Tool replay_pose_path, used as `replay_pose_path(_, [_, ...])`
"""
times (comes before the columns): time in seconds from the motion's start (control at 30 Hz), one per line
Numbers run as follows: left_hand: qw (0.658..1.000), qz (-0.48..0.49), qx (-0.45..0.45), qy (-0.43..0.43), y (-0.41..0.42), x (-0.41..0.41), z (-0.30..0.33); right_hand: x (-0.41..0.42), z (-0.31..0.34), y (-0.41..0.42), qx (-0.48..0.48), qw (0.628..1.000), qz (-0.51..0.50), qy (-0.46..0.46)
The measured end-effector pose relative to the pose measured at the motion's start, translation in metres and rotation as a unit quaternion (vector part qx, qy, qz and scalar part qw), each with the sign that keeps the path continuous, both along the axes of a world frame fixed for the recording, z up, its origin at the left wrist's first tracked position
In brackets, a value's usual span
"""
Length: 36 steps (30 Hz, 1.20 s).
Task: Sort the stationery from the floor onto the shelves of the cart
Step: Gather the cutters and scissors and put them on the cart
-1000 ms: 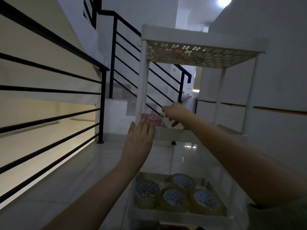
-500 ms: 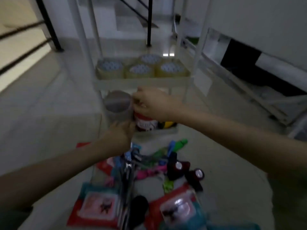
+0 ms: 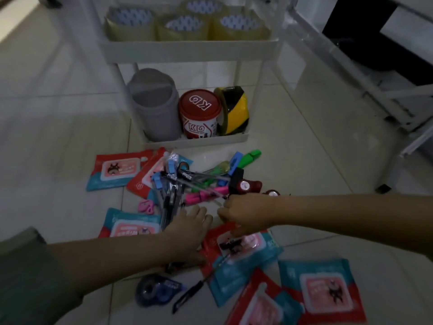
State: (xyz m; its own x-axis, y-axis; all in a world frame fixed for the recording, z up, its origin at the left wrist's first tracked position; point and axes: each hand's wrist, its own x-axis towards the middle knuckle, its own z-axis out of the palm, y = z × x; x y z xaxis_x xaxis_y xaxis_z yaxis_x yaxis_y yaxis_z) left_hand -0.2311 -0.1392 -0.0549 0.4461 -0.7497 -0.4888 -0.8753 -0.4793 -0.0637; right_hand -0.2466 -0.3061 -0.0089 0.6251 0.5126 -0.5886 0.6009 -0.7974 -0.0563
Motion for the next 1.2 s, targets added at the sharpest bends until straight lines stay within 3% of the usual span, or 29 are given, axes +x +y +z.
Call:
replay_pose_path(0.13, [0.998, -0.016, -0.058, -0.018, -0.001, -0.019, -0.006, -0.018, -0.021, 0.013, -0.047, 0.996, 0.069, 0.013])
replay_pose_path(0.2, [0.999, -0.049, -0.008, 0.001, 0.007, -0.033, -0.020, -0.029, -0.028, 0.016, -0.064, 0.994, 0.088, 0.010])
replay_pose_path(0.33, [0.991, -0.082, 0.074, 0.070, 0.018, -0.041, -0.017, -0.044, -0.040, 0.016, -0.057, 0.996, 0.066, -0.005])
replay_pose_path(0.47, [0.979, -0.105, 0.104, 0.138, 0.027, -0.034, -0.005, -0.038, -0.045, 0.014, -0.101, 0.992, 0.033, 0.071])
replay_pose_path(0.53, [0.975, -0.121, 0.117, 0.142, 0.032, -0.024, 0.005, -0.025, -0.037, 0.013, -0.136, 0.983, 0.028, 0.117])
replay_pose_path(0.6, [0.983, -0.118, 0.101, 0.098, 0.036, -0.008, 0.012, -0.006, -0.022, 0.011, -0.110, 0.985, -0.023, 0.133])
replay_pose_path(0.73, [0.997, -0.065, 0.045, 0.005, 0.040, 0.033, 0.026, 0.041, 0.010, 0.012, 0.004, 0.995, -0.097, -0.008])
replay_pose_path(0.83, [0.997, -0.043, 0.061, -0.026, 0.042, 0.060, 0.028, 0.075, 0.015, 0.018, 0.049, 0.986, -0.142, -0.076])
replay_pose_path(1.0, [0.994, 0.006, 0.110, 0.016, 0.041, 0.060, 0.017, 0.086, -0.022, 0.034, -0.009, 0.985, -0.160, -0.058])
replay_pose_path(1.2, [0.990, 0.081, 0.100, 0.059, 0.032, 0.050, 0.015, 0.063, -0.049, 0.041, -0.043, 0.980, -0.141, -0.130])
